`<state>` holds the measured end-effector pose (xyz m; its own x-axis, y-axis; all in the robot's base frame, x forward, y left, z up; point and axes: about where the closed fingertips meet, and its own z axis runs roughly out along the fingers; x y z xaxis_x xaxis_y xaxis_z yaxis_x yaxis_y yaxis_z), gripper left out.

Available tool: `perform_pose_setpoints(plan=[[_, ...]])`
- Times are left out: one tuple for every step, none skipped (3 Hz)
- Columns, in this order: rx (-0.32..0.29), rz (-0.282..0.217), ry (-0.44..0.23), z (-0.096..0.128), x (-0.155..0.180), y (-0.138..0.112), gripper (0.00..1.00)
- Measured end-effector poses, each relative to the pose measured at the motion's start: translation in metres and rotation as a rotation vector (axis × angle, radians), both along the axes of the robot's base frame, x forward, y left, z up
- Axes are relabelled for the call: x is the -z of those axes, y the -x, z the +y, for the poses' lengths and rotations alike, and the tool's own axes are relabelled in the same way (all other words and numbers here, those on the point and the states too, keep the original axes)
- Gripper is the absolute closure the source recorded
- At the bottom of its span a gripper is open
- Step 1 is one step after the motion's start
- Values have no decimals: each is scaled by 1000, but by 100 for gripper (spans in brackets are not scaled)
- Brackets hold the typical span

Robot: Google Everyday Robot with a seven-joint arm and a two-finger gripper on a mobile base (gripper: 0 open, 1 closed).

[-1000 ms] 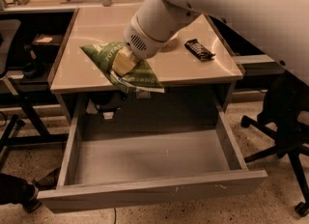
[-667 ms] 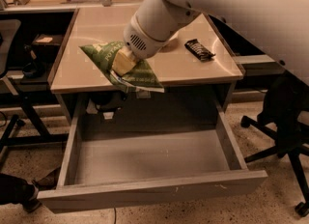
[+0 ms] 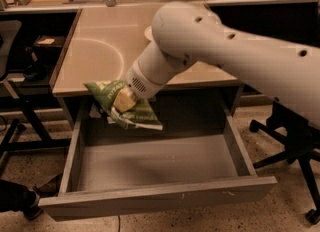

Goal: Place green jalapeno chip bag into top drawer

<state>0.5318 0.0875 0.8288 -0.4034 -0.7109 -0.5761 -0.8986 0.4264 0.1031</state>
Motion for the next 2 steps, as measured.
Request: perform_pose_setpoints(plan=[[11, 87, -13, 1, 57, 13, 100], [19, 170, -13, 1, 102, 23, 100]])
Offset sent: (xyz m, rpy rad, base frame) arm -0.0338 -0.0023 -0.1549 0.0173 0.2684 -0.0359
